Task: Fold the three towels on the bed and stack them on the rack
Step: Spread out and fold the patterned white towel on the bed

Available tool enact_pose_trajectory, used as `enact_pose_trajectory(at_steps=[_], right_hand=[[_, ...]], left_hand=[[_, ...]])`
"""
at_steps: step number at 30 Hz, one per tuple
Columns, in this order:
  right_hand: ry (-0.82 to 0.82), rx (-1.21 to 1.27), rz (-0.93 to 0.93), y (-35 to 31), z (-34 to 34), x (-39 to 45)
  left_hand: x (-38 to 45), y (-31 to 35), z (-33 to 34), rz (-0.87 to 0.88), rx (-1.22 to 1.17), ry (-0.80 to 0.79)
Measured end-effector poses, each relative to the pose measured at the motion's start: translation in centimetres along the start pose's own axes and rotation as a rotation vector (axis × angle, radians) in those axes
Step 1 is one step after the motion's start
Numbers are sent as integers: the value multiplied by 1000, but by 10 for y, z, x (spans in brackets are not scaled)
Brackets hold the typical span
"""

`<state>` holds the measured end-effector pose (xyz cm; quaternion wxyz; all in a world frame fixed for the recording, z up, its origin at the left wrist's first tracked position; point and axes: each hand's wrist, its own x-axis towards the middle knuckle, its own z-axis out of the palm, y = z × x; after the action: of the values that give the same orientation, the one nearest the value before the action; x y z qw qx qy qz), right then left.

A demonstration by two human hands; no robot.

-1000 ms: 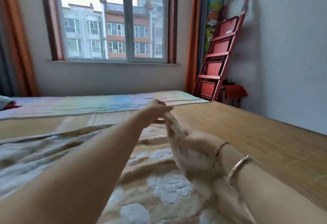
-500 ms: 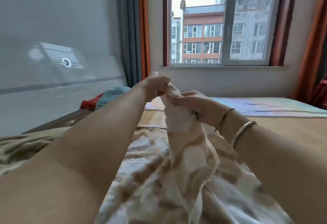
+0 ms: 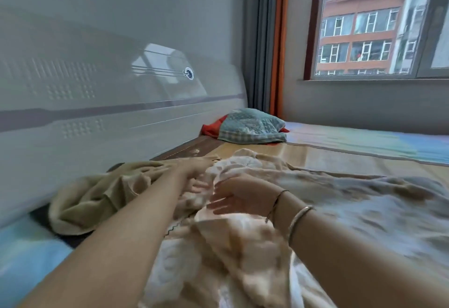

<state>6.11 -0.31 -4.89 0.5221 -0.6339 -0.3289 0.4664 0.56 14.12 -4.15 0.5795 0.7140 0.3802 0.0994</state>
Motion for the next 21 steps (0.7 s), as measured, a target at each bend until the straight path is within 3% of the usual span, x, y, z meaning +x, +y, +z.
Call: enact_pose_trajectory(at_steps=[2, 6, 8, 13, 15, 17, 21], right_hand=[[-40, -135, 64, 10, 15, 13], [190, -604, -28, 17, 15, 19], [233, -667, -18, 20, 5, 17], [130, -527, 38, 29, 3, 11], [168, -529, -72, 32, 4, 22], [246, -705, -177, 30, 4, 40], [303, -1042, -173, 24, 4, 74]], left_hand=[[8, -32, -25, -72, 63, 62], [7, -65, -46, 29, 147, 159], [-1, -69, -42, 146, 272, 179], [-33, -74, -10, 236, 673, 2], [-34, -76, -4, 263, 670, 12], [-34, -77, -7, 253, 618, 20], [-31, -84, -12, 152, 342, -33]])
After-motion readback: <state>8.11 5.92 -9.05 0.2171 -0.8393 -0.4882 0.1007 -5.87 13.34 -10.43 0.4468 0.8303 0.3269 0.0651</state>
